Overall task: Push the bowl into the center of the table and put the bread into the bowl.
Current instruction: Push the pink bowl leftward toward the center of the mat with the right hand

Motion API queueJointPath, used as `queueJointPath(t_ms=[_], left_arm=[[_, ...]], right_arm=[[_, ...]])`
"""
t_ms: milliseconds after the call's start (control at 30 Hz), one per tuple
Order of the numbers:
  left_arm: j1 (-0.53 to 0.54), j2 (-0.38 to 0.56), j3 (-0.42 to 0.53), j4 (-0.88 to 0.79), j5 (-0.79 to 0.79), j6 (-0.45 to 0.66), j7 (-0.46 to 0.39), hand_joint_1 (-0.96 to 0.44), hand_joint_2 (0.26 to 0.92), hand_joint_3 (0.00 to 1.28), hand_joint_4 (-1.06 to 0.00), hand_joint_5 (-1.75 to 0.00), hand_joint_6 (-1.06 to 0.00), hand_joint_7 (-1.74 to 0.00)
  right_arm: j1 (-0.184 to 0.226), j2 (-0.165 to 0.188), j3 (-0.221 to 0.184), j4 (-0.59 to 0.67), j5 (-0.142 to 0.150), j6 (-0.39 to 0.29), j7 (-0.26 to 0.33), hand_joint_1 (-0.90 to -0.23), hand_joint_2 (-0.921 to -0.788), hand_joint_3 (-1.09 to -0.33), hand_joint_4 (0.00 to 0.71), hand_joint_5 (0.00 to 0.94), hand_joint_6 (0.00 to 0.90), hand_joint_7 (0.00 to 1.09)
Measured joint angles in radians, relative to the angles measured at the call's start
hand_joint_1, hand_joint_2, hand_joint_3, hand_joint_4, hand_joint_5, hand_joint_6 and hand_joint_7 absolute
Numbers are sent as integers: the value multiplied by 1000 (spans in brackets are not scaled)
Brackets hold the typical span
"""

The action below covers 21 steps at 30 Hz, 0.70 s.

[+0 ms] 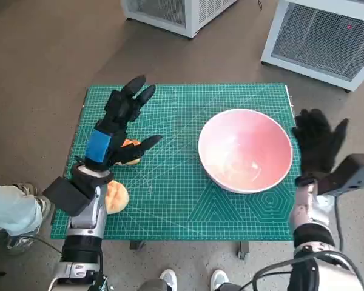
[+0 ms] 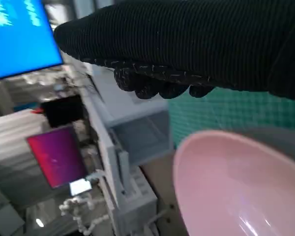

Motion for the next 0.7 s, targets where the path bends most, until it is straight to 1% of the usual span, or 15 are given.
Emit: queueJointPath(t_ms=[267,433,700], left_arm=[[6,12,5,-10,-9,0,-6,-275,921,158,-281,-166,-40,-488],[23,20,7,-25,-10,3,-5,-274,921,158,-283,-165,-43,-483],[63,24,10,-75,-13,20,-5,-276,921,155,-284,-163,-48,-477]], right_arm=[[-25,43,-18,1,6,29,5,-536,-921,-879,251,0,236,252],[-50,69,-36,1,13,47,10,-534,-921,-866,268,8,241,242],[-80,117,-46,2,13,59,10,-533,-921,-861,272,7,257,240]])
